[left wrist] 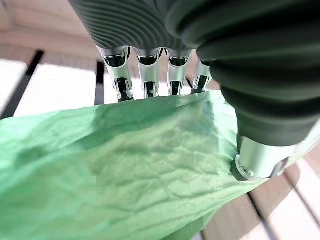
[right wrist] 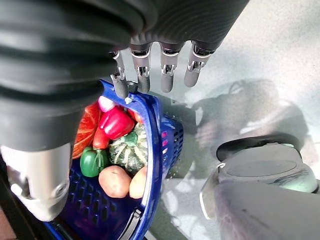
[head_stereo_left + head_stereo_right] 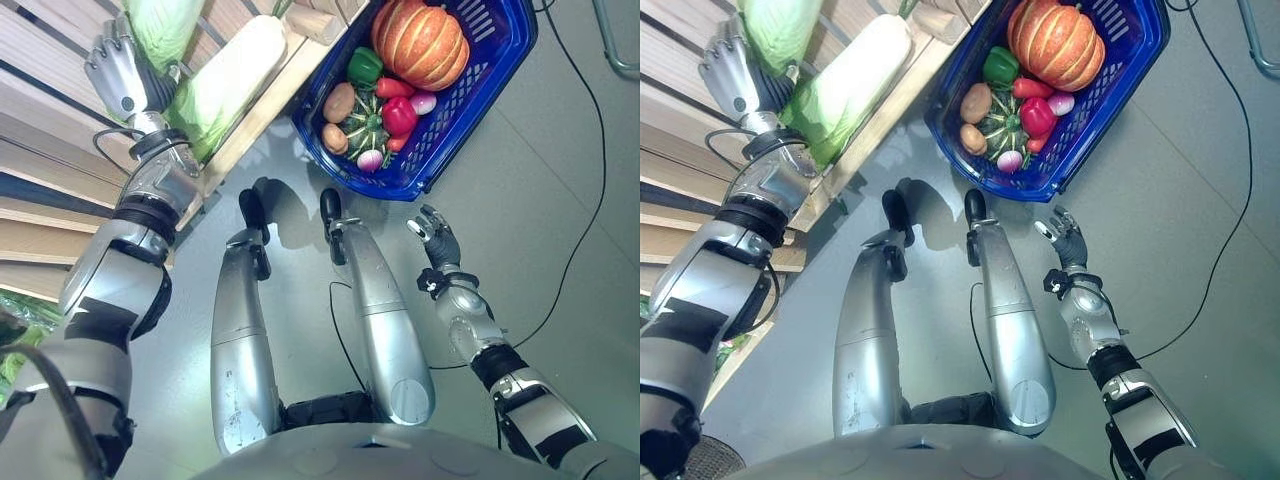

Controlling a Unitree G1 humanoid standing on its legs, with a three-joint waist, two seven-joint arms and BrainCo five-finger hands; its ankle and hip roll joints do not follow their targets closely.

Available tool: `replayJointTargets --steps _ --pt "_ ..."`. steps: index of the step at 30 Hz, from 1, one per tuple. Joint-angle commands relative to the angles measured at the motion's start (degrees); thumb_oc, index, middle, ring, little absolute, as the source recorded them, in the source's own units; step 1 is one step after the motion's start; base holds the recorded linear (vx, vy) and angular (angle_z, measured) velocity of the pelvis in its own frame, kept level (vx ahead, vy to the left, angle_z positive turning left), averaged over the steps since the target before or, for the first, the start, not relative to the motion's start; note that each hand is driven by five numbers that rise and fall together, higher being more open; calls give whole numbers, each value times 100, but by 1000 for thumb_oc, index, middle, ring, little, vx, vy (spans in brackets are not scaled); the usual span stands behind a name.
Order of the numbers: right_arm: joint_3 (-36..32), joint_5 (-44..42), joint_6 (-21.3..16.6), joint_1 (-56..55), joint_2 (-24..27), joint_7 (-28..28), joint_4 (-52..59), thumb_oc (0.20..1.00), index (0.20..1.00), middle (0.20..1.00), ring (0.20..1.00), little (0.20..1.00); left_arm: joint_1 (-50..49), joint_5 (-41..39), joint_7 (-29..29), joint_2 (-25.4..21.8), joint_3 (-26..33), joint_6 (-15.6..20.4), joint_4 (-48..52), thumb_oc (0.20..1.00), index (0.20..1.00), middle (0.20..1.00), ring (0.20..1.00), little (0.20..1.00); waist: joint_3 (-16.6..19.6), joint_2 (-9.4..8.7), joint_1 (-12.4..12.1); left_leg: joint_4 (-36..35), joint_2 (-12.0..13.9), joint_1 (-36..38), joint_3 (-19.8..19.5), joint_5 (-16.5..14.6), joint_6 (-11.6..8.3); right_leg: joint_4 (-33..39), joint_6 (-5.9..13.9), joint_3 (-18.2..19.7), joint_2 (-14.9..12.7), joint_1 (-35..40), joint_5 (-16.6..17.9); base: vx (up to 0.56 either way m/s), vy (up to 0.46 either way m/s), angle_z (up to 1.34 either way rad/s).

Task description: Pick up fruits and vegetables into the basket

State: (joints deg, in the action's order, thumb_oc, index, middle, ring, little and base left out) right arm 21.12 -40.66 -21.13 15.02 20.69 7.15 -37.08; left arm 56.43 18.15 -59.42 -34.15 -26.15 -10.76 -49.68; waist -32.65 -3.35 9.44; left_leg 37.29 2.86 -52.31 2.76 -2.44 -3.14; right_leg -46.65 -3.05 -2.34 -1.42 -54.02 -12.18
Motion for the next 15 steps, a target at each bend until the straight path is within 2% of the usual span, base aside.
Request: replayJointTargets --steps 1,3,7,15 --pt "-25 244 -323 -699 -78 82 630 1000 1000 1000 1000 1000 -347 532 -723 -272 425 467 505 200 200 200 200 200 286 73 -201 110 -297 377 449 -795 153 748 519 -107 71 511 365 25 -30 3" --pt "-65 272 -341 -749 -100 85 681 1000 1000 1000 1000 1000 -555 712 -805 -267 562 580 750 200 200 200 200 200 286 86 -244 10 -314 478 432 -766 146 844 519 -133 66 627 373 25 -36 4" --pt "-157 399 -463 -903 -160 90 1053 1000 1000 1000 1000 1000 -1416 1045 -956 -464 983 1086 1684 200 200 200 200 200 286 115 -403 -567 -353 1142 320 -577 108 1391 526 -196 81 1332 426 45 -48 13" --pt "-468 598 -829 -913 -274 -147 1708 1000 1000 1000 1000 1000 -2602 1505 -292 -517 1246 1731 2947 200 200 200 200 200 286 150 -606 -1647 -434 2521 -48 -148 35 2519 500 -251 50 2876 572 66 -48 14"
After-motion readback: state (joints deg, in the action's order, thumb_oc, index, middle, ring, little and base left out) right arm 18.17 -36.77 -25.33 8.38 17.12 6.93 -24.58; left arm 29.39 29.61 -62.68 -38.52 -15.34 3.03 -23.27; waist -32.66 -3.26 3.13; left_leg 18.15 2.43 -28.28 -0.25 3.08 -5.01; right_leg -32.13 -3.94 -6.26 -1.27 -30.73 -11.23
